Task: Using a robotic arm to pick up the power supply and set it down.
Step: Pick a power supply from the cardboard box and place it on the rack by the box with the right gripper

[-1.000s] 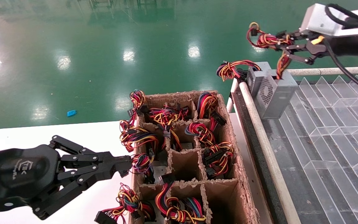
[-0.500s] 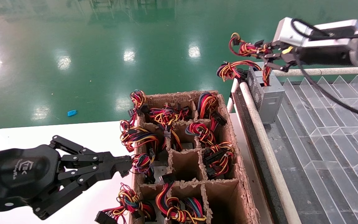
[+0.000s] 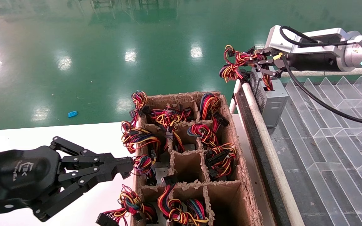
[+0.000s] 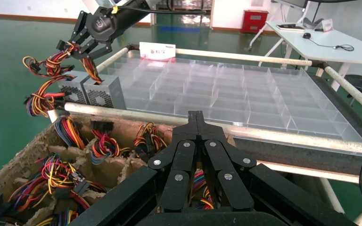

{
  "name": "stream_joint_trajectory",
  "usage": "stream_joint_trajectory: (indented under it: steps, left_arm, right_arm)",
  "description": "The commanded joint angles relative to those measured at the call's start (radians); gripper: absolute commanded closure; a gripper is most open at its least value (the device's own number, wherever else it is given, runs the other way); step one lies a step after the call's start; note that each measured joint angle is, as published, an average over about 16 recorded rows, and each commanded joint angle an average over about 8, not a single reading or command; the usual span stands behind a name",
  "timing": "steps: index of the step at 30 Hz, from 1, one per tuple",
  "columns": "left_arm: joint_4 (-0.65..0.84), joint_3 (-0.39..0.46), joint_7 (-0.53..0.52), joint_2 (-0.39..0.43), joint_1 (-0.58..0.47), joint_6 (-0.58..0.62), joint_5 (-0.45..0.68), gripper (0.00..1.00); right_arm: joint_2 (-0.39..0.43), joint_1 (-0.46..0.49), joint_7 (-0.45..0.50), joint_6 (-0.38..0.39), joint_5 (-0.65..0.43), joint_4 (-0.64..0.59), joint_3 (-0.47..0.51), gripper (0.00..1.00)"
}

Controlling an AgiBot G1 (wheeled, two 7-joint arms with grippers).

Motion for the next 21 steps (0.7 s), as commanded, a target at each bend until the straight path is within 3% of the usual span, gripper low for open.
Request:
stream_joint_trajectory:
  steps: [1,21]
  left_arm:
    - [0.0,0.0,0.0,0.0,0.0,0.0,0.0,1.0]
    - [0.0,0.0,0.0,0.0,0.0,0.0,0.0,1.0]
  right_arm:
    - [-0.003,0.003,-0.001,-0.002,0.0,-0.007,0.0,0.0]
    - [0.06,0.017,0.069,-0.084,0.032,0.065,0.017,0.0]
